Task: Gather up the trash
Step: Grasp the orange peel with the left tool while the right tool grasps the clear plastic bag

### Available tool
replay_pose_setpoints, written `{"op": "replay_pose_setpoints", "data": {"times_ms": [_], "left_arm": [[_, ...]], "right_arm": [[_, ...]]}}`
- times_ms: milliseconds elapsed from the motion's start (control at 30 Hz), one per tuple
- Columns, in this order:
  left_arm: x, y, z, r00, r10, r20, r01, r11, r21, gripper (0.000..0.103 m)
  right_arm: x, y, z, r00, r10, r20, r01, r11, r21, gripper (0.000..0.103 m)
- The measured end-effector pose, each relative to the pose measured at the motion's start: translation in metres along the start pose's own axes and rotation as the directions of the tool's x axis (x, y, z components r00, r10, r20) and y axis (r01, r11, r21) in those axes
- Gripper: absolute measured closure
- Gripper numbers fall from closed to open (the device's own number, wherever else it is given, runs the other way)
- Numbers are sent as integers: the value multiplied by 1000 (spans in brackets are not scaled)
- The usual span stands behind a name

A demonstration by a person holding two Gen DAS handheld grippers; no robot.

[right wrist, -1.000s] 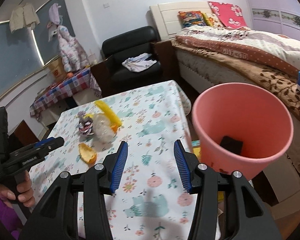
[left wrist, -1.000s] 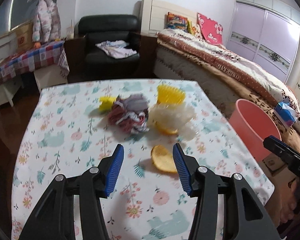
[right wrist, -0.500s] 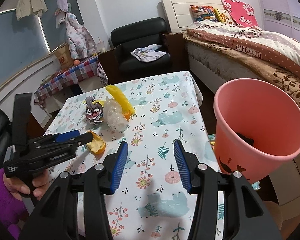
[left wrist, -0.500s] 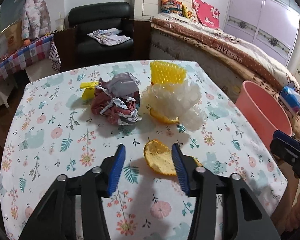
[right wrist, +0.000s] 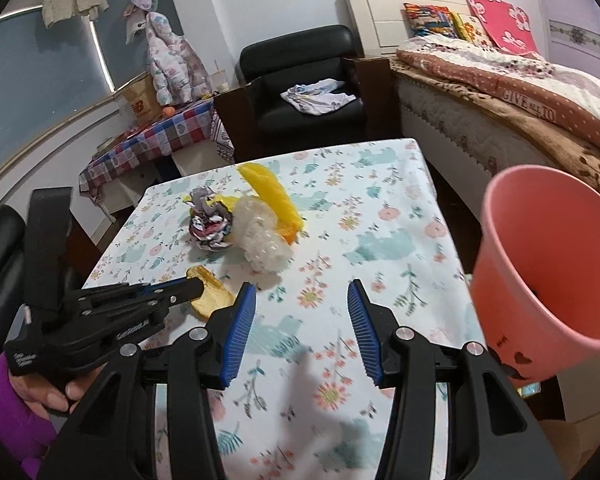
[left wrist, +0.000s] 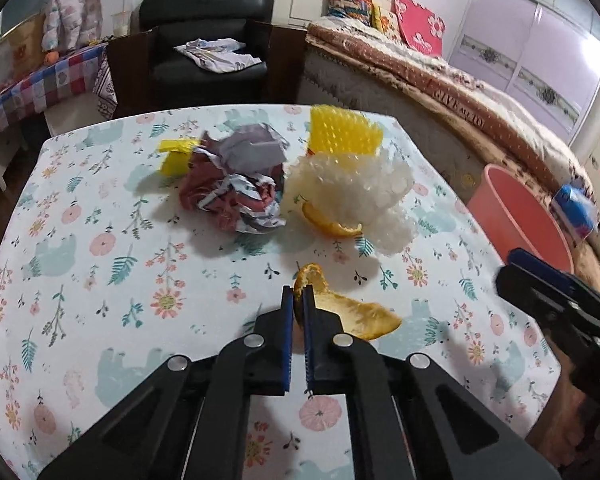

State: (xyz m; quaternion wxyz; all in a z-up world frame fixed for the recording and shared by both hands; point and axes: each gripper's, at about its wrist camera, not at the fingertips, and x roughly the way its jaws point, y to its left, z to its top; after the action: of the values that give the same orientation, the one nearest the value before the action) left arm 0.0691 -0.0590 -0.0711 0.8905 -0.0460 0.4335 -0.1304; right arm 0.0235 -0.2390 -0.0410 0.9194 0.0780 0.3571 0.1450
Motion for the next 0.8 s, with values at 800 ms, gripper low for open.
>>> {"op": "replay_pose_setpoints", "data": {"times_ms": [800], "left_arm": [[-39, 58, -7, 997, 0, 76, 11, 989, -147, 100]], "right_arm": [[71, 37, 35, 998, 46, -36, -48, 998, -51, 90]]}}
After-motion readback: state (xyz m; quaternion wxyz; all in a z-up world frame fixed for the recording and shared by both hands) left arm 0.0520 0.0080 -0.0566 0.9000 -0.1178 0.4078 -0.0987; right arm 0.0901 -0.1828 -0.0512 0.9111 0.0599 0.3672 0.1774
